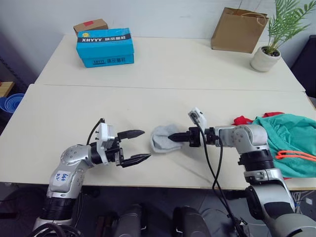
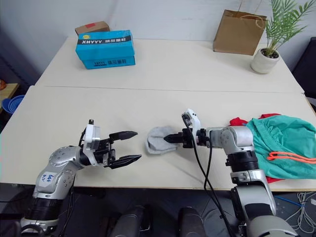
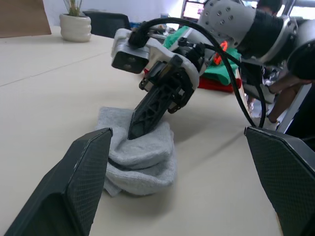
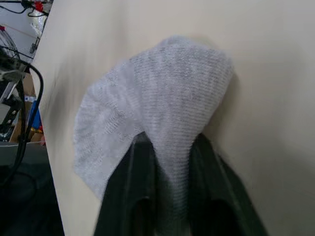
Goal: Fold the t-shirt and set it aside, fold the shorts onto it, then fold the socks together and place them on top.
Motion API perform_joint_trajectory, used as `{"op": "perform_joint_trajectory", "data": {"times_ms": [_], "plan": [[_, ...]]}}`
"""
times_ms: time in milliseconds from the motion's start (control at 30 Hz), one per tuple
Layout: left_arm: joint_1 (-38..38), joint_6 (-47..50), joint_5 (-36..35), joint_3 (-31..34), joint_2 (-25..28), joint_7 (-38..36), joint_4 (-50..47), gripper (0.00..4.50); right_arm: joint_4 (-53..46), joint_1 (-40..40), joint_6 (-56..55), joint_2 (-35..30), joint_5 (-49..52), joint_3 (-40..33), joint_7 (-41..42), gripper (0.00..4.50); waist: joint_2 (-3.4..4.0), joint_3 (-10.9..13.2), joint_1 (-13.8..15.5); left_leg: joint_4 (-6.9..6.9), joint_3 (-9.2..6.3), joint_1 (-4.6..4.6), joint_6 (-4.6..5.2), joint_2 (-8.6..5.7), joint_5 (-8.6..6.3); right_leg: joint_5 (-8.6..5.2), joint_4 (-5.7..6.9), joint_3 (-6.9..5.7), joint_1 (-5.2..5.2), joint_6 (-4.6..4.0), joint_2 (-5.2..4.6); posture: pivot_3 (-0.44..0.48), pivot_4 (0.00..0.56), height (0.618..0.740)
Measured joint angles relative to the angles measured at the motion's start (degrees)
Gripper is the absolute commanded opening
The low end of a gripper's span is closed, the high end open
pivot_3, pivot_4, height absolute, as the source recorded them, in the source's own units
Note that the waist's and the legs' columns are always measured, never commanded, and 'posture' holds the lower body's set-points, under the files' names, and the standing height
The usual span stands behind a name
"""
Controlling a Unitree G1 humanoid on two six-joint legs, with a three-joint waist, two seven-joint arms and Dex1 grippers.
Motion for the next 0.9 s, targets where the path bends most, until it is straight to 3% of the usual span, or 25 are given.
{"op": "perform_joint_trajectory", "data": {"times_ms": [200, 333, 433, 533, 633, 767, 900], "plan": [[-0.81, -1.10, -1.82, 0.59, -3.42, 3.47, -3.50, 4.50, -16.99, 10.50, 1.22, -14.59, 6.46, -3.08, 9.14, 0.01, 0.20, 0.13, 1.29, 0.17, 0.00, -0.13, 0.18, -0.11, -0.18, 0.04, -0.27, 0.01, 0.03, 0.08, -0.09, 0.000, 0.150, 0.740], [-0.90, 0.81, -3.48, -0.67, -4.07, 4.82, -8.05, 4.50, -24.20, 18.28, 6.61, -22.25, 15.19, -15.54, 11.18, 0.01, 0.24, 0.16, 1.66, 0.17, 0.00, -0.16, 0.20, -0.08, -0.20, 0.04, -0.34, 0.00, 0.05, 0.08, -0.09, 0.000, 0.150, 0.740], [-0.69, 2.24, -4.68, -1.59, -4.64, 5.76, -10.01, 4.50, -25.72, 22.76, 8.12, -32.19, 18.31, -25.62, 13.98, 0.01, 0.26, 0.17, 2.14, 0.22, 0.00, -0.14, 0.26, -0.07, -0.23, 0.04, -0.42, 0.00, 0.14, 0.08, -0.08, 0.000, 0.150, 0.740], [-0.61, 3.37, -5.49, -2.65, -5.43, 6.42, -10.38, 4.50, -18.44, 30.83, 3.77, -46.59, 13.23, -32.29, 20.70, 0.01, 0.32, 0.20, 2.73, 0.27, 0.14, -0.15, 0.33, -0.08, -0.24, 0.04, -0.47, 0.05, 0.13, 0.08, -0.09, 0.000, 0.150, 0.740], [-0.60, 3.79, -5.50, -3.07, -6.53, 7.34, -10.37, 4.50, -5.96, 34.39, -5.86, -55.75, 5.39, -34.19, 28.25, 0.01, 0.31, 0.19, 2.68, 0.28, 0.21, -0.07, 0.36, -0.05, -0.22, 0.04, -0.51, 0.09, 0.19, 0.08, -0.06, 0.000, 0.150, 0.740], [-0.47, 4.64, -5.79, -4.20, -6.81, 7.38, -10.52, 4.50, 10.45, 30.87, -17.82, -58.42, -2.01, -28.59, 33.31, 0.01, 0.32, 0.20, 2.36, 0.26, 0.27, -0.02, 0.33, -0.03, -0.21, 0.04, -0.51, 0.18, 0.18, 0.08, -0.07, 0.000, 0.150, 0.740], [-0.56, 4.85, -5.80, -3.85, -6.73, 8.00, -10.71, 4.50, 22.86, 19.87, -28.74, -55.63, -10.16, -17.51, 34.00, 0.01, 0.47, 0.26, 1.49, 0.26, 0.30, -0.01, 0.24, -0.03, -0.18, 0.04, -0.50, 0.21, 0.16, 0.07, -0.04, 0.000, 0.150, 0.740]]}}
